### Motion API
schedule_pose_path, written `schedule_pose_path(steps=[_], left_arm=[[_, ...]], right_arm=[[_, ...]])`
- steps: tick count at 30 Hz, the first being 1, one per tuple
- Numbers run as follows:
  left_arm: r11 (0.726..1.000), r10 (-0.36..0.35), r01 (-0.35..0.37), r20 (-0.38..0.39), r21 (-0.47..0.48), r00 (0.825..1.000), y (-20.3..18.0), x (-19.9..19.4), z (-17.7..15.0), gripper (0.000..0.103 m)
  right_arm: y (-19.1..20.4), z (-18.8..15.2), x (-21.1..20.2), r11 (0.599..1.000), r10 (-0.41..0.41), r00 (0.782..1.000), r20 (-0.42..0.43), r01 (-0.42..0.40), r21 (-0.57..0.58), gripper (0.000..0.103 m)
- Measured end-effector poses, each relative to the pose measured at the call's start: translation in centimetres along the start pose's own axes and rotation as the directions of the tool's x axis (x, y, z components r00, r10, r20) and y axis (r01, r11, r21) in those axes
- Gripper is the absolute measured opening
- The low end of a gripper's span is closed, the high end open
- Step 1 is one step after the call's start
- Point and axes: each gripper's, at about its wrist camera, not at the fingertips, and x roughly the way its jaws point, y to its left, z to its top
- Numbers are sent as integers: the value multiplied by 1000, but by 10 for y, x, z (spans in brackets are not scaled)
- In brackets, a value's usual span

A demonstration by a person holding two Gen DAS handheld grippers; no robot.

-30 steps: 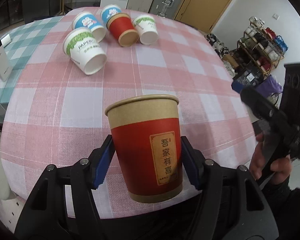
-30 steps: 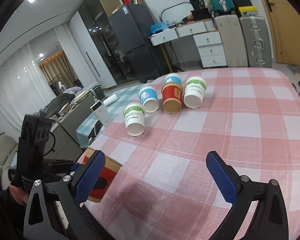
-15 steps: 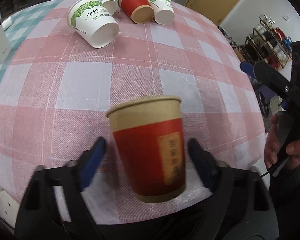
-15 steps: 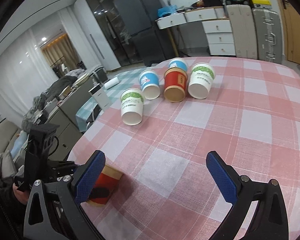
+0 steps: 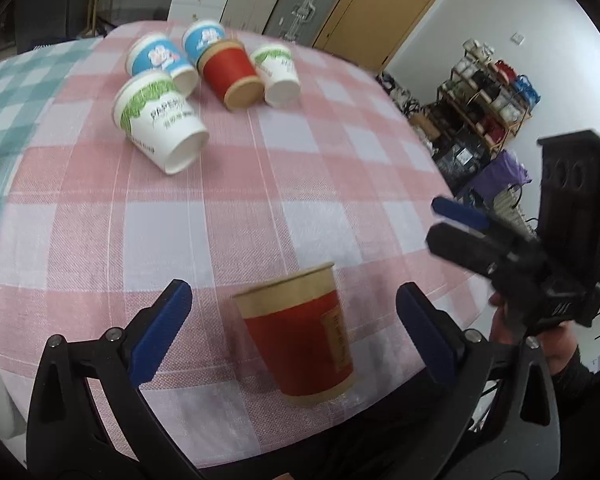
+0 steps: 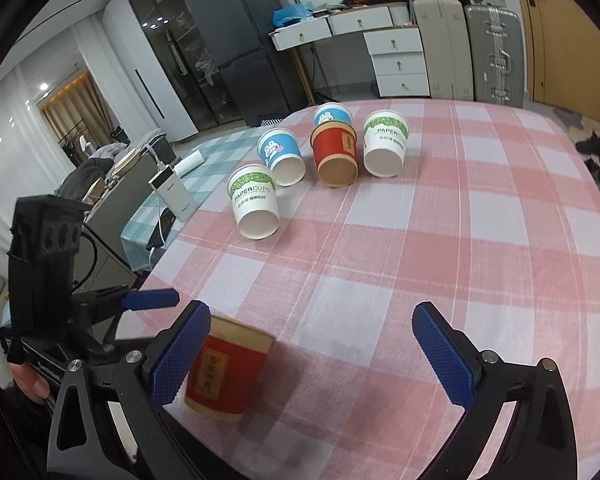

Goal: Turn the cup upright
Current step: 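Lift the red cup with the left tool and lower it back down, then grasp the red cup with the right tool and lift it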

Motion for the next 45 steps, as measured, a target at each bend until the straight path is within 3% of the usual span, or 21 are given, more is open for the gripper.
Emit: schedule_pose_path(steps=[8,14,17,22,25,27,29,31,40,45], left_arm=[[993,112,-114,133,9,985,-11,-39,0,102],[973,232,-230,229,-33,946,-11,-65,-12,102],[953,300,-302,247,-29,921,-11,-70,-19,102],[945,324,-325,252,-39,912,-6,-73,-31,102],[937,346,-343,255,-59,903,1,-75,-37,102],[928,372,-367,255,-70,892,5,-75,-41,102],[926,377,-368,258,-86,889,11,-77,-44,102],[925,380,-368,267,-97,886,16,-80,-47,102],[915,402,-388,311,-109,861,42,-99,-62,102],[925,379,-363,326,-111,866,50,-102,-69,102]], right_arm=[[7,-8,-15,997,62,998,5,-62,53,103],[10,-18,-20,994,95,995,15,-95,62,103],[16,-21,-19,993,109,994,16,-110,51,103],[23,-23,-8,989,144,989,-28,-142,45,103],[27,-19,9,986,166,980,-109,-161,49,103],[33,-14,27,987,162,961,-224,-155,48,103],[36,-8,45,982,190,927,-323,-180,62,103],[38,-4,59,974,225,898,-378,-210,82,103],[53,11,106,968,249,809,-532,-219,120,103],[48,17,129,975,223,770,-598,-173,140,103]])
